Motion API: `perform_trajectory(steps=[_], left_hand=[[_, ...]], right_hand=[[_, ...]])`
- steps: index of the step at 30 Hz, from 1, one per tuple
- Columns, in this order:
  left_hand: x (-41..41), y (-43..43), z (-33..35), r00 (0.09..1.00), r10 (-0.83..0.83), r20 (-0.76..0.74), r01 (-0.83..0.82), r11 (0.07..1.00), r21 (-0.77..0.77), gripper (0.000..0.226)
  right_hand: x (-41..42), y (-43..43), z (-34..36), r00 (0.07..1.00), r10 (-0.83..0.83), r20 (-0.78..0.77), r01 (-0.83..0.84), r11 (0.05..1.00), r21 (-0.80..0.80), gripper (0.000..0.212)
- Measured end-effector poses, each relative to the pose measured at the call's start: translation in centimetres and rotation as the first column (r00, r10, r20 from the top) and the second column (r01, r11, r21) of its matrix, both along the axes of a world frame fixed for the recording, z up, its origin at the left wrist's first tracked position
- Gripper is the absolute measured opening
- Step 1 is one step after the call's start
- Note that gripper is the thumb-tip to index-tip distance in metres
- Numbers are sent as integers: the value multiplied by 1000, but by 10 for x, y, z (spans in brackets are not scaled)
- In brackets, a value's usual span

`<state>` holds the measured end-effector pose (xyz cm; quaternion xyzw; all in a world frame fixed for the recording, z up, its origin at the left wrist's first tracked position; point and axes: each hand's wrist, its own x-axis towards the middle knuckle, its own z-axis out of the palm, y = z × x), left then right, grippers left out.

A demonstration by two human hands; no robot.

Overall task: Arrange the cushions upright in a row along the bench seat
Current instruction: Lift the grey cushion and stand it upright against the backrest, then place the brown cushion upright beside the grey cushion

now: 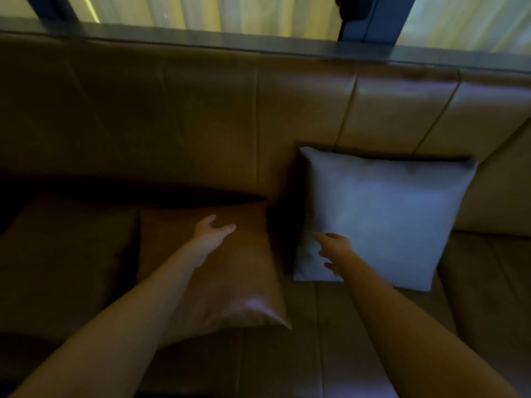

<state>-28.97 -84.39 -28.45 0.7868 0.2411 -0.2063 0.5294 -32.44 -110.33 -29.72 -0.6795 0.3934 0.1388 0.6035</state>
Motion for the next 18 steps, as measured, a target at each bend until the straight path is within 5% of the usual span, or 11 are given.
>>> perform_trajectory(steps=[9, 18], left_hand=[[-13, 120, -36, 977, 170, -127, -164, 985, 57, 80], [-15, 154, -110, 947, 269, -176, -264, 963, 55, 112]], right_hand=[[-1, 113, -28, 990, 137, -26, -136, 990, 33, 60], [17, 135, -75, 968, 239, -72, -239, 971, 13, 72]])
